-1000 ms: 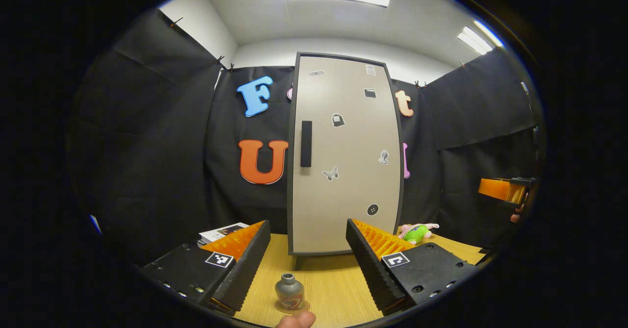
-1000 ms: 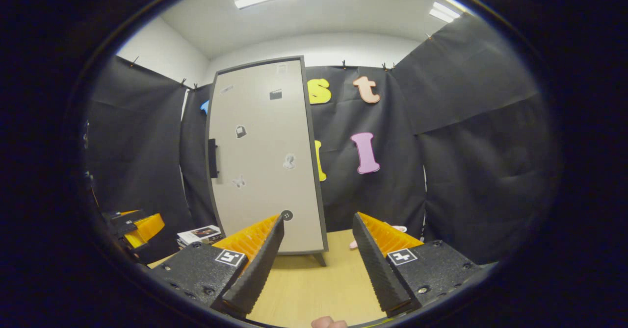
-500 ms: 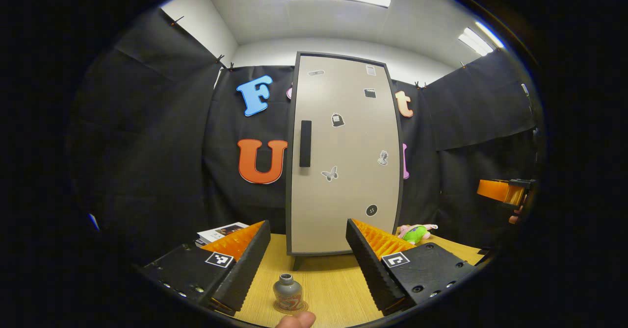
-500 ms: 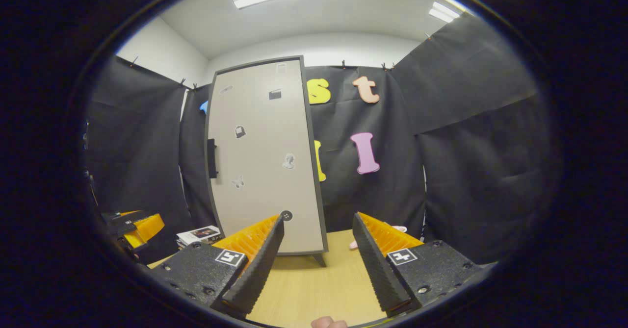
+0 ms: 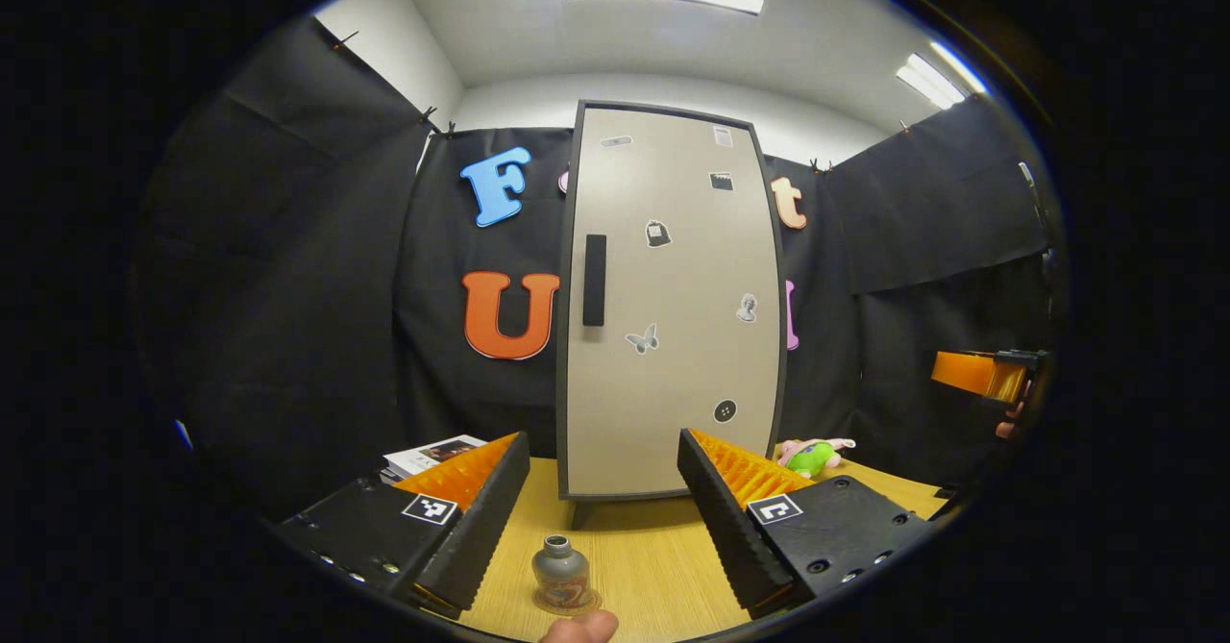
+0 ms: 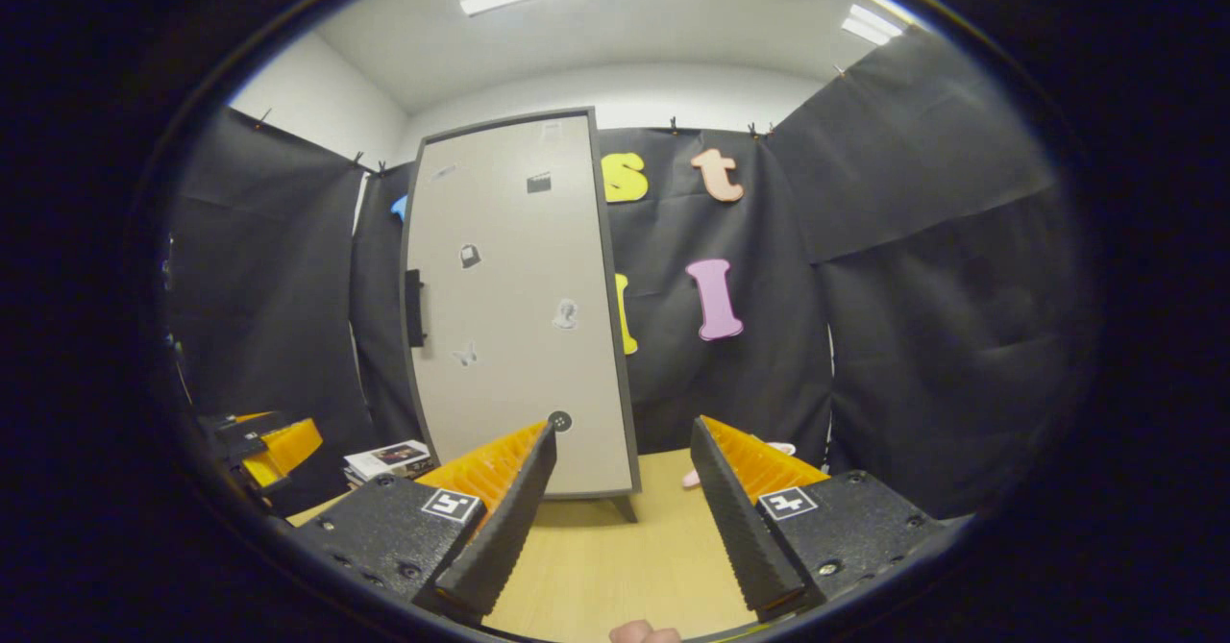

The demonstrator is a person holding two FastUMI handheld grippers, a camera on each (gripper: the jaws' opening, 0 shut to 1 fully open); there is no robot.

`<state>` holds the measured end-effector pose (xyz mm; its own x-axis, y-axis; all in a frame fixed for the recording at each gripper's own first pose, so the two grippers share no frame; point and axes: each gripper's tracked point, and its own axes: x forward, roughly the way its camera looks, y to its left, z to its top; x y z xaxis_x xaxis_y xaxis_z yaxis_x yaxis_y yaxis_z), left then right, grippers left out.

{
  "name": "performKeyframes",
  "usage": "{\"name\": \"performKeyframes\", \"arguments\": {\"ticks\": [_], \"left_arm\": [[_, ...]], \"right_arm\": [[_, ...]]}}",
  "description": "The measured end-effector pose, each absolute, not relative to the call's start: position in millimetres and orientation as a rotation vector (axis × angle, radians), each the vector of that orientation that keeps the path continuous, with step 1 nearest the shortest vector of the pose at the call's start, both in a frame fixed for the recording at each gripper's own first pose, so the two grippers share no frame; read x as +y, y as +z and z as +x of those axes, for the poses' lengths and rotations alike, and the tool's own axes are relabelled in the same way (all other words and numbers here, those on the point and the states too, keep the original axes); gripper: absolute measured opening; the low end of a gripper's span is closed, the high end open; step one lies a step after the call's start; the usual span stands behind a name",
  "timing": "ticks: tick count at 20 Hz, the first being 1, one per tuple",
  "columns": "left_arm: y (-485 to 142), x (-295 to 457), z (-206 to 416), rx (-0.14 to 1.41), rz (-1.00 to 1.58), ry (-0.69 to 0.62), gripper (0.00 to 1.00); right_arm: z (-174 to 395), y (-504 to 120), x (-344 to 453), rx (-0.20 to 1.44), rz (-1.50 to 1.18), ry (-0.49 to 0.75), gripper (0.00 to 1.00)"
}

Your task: Open the cabinet door with the right hand, grasp the bottle in the cabinet with the left hand and place it on the coaster, then close the cabinet door with the right hand.

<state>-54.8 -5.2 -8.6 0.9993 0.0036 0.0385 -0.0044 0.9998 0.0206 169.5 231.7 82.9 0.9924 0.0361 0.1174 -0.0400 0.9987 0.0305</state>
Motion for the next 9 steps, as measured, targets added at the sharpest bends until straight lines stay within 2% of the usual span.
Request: {"name": "performKeyframes", "arguments": {"ticks": [9], "left_arm": [[-9.5, -5.1, -55.8, -0.034, 0.024, -0.001, 0.94]], "right_arm": [[169.8, 81.2, 231.3, -0.113, 0.042, 0.034, 0.91]]}}
